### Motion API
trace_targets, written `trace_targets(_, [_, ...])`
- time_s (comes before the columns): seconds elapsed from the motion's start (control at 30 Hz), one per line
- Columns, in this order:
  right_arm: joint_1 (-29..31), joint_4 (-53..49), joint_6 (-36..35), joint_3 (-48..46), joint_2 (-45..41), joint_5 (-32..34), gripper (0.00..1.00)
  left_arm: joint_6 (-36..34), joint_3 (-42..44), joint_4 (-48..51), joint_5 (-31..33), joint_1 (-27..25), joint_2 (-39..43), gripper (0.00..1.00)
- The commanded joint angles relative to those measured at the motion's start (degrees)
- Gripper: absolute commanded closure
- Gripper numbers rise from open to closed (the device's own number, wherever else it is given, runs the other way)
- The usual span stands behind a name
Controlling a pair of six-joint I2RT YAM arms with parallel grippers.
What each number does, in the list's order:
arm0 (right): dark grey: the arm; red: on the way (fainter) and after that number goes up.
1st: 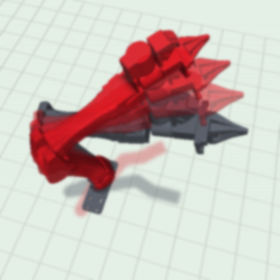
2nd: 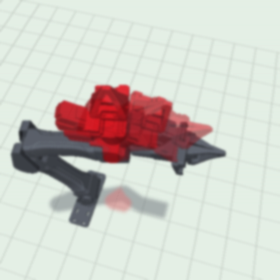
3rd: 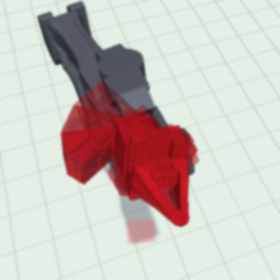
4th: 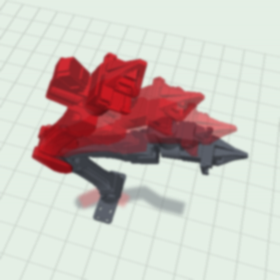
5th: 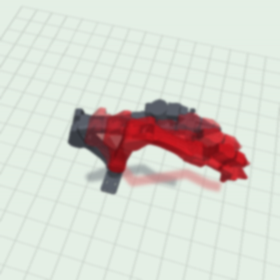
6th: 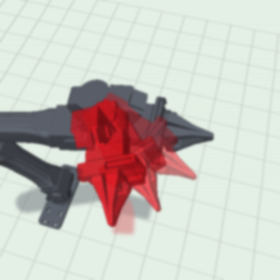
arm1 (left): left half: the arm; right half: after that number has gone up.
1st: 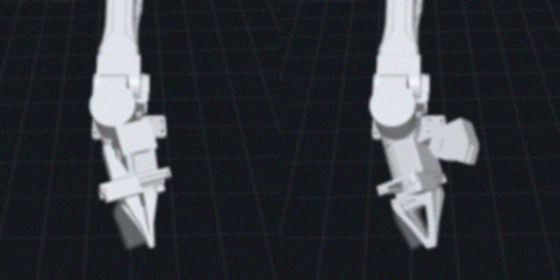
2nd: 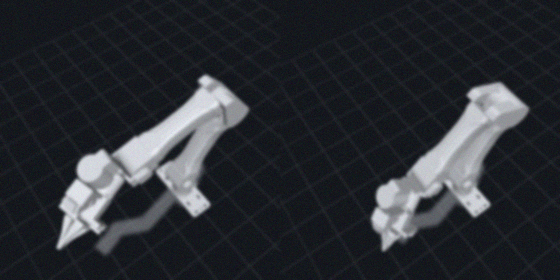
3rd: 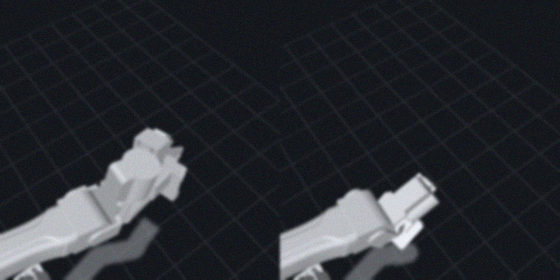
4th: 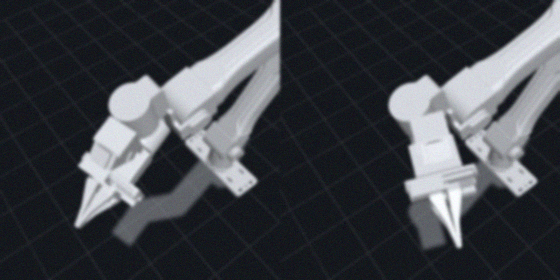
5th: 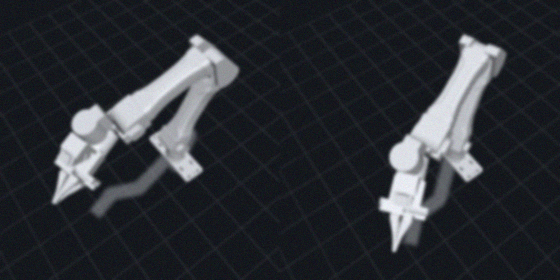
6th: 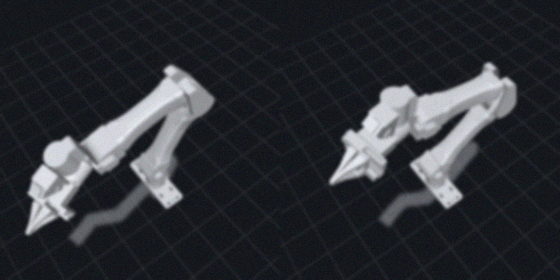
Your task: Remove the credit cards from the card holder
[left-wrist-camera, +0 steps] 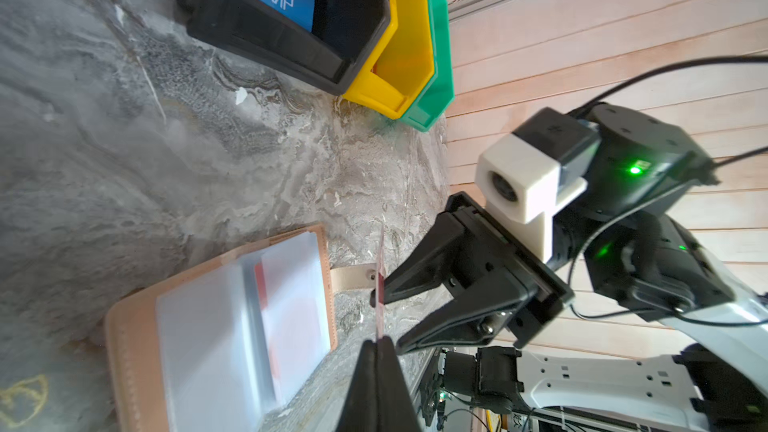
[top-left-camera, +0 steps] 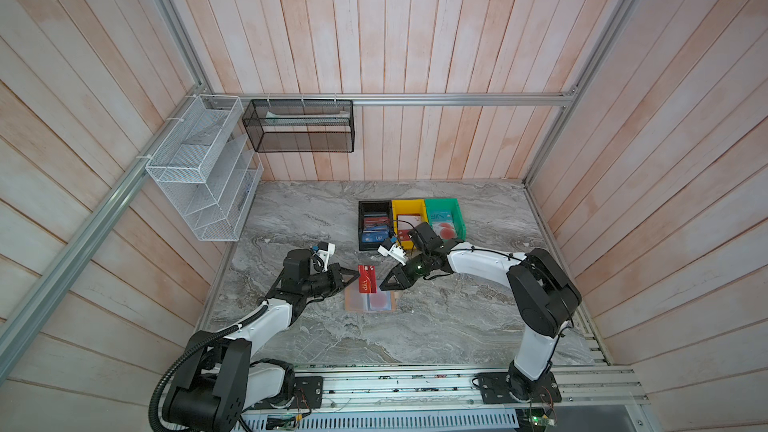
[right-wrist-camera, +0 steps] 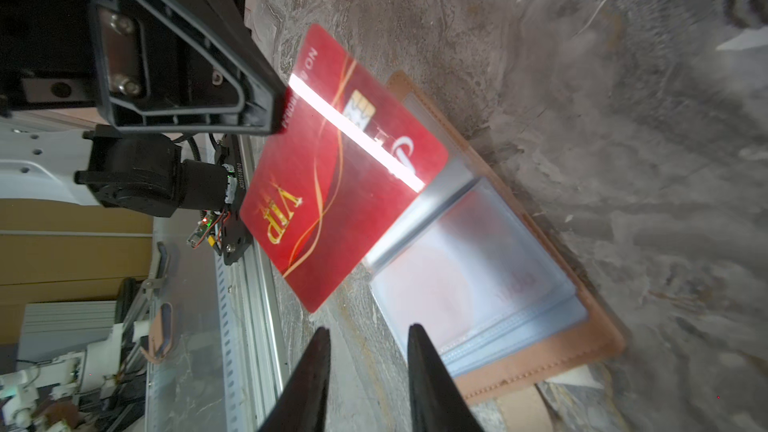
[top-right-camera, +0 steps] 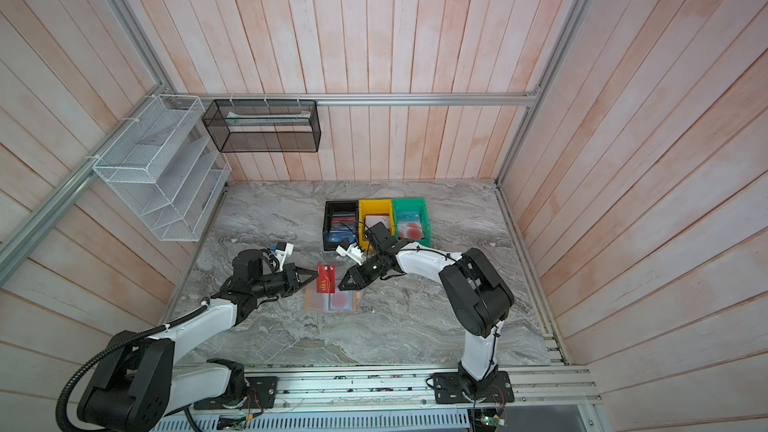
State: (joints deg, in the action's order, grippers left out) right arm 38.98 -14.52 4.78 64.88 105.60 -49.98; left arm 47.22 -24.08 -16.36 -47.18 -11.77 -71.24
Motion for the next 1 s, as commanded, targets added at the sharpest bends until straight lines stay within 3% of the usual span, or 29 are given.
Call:
trace_targets(0.0, [-0.5, 3.4, 2.0, 0.4, 1.1, -6.4, 0.66, 2.3, 1.5, -6.0, -2.1, 0.2, -0.3, 1.0])
trace_targets(0.3, [-0.6, 10.1, 6.6, -0.6, 2.1, -11.0, 0.63, 4.0, 2.7, -11.3, -2.0, -0.3, -2.7, 1.0])
trace_targets(0.97, [-1.7, 9.9, 6.6, -1.7, 1.7, -9.3, 0.61, 4.2, 2.5, -12.4, -2.2, -0.6, -3.1, 1.0])
